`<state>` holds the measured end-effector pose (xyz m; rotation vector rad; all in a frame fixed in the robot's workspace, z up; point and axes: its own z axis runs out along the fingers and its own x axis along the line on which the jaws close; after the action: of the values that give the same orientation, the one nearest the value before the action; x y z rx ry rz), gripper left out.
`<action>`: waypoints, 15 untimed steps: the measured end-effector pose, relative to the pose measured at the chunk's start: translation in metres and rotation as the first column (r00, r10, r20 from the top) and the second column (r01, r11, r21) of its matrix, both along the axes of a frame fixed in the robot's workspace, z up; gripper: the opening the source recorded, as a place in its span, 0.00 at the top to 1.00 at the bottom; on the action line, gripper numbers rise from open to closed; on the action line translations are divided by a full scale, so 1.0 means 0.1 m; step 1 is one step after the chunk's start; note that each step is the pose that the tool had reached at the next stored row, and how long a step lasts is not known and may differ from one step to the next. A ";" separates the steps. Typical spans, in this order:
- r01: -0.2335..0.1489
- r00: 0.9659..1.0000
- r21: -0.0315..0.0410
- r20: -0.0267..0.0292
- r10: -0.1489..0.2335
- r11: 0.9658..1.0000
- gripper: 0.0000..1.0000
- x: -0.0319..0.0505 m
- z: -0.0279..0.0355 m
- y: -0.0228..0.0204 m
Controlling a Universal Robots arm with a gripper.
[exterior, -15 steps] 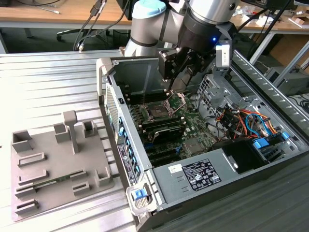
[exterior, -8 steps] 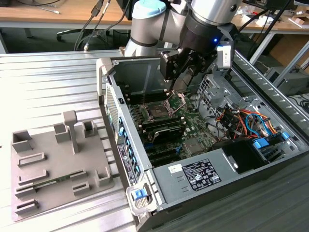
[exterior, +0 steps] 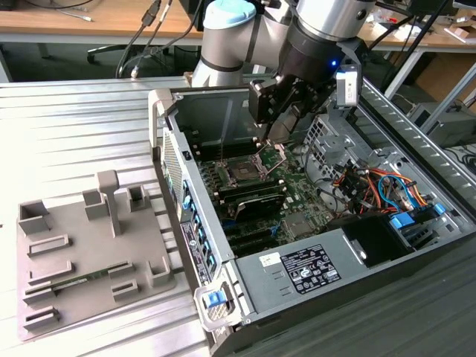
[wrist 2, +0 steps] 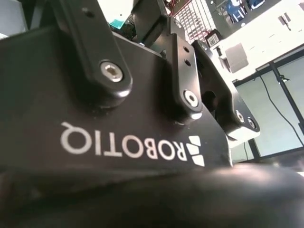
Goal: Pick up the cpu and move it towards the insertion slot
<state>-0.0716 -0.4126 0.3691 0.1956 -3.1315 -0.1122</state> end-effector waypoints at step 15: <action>0.024 1.000 0.000 0.000 -0.024 1.000 0.45 0.115 -0.091 0.076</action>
<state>-0.0601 -0.4049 0.3600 0.1577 -3.1347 -0.1130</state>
